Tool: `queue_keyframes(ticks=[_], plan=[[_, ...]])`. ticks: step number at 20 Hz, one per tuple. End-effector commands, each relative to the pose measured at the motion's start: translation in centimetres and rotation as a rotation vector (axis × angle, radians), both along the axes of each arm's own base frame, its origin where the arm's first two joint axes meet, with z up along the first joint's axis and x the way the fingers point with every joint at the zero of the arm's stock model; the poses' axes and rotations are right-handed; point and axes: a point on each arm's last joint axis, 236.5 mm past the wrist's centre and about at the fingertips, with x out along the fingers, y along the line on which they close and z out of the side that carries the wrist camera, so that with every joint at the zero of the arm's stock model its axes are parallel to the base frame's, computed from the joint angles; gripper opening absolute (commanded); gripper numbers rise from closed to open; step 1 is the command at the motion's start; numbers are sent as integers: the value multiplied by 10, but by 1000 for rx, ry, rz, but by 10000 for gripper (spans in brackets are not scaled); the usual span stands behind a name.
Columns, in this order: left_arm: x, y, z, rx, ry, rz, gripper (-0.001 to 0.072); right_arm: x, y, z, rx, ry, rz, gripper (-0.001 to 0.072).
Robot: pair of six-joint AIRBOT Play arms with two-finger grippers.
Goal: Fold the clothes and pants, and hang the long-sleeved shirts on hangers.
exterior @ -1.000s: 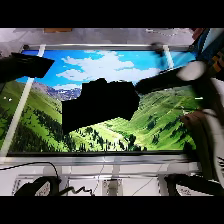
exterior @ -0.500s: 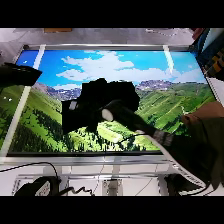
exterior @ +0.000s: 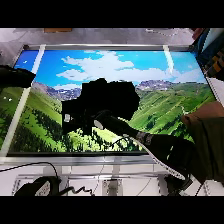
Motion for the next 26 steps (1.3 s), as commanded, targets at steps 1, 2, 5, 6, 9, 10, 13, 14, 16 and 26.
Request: queue_keyframes(ticks=[1, 2, 5, 6, 9, 10, 13, 14, 16, 26], plan=[[5, 3, -3, 5, 2, 8, 402, 8, 11, -4, 43, -42, 3, 439], [6, 3, -5, 4, 6, 8, 402, 10, 12, -8, 45, -44, 1, 439], [10, 4, -12, 1, 24, 7, 402, 14, 18, -19, 40, -49, 5, 439], [11, 4, -13, 1, 28, 7, 402, 19, 22, -17, 52, -60, 2, 439], [13, 4, -17, 0, 37, 7, 402, 31, 32, -17, 78, -45, -17, 438], [13, 4, -18, 0, 39, 7, 402, 34, 33, -20, 78, -34, -23, 438], [14, 4, -19, -1, 42, 7, 402, 38, 21, -37, 30, 11, -31, 437], [14, 4, -19, -1, 42, 7, 402, 39, 17, -40, 19, 20, -33, 432], [14, 4, -19, -1, 42, 7, 402, 38, 16, -41, 12, 24, -28, 431], [14, 3, -19, -5, 42, 5, 402, 39, 18, -38, 13, 0, -12, 21]])
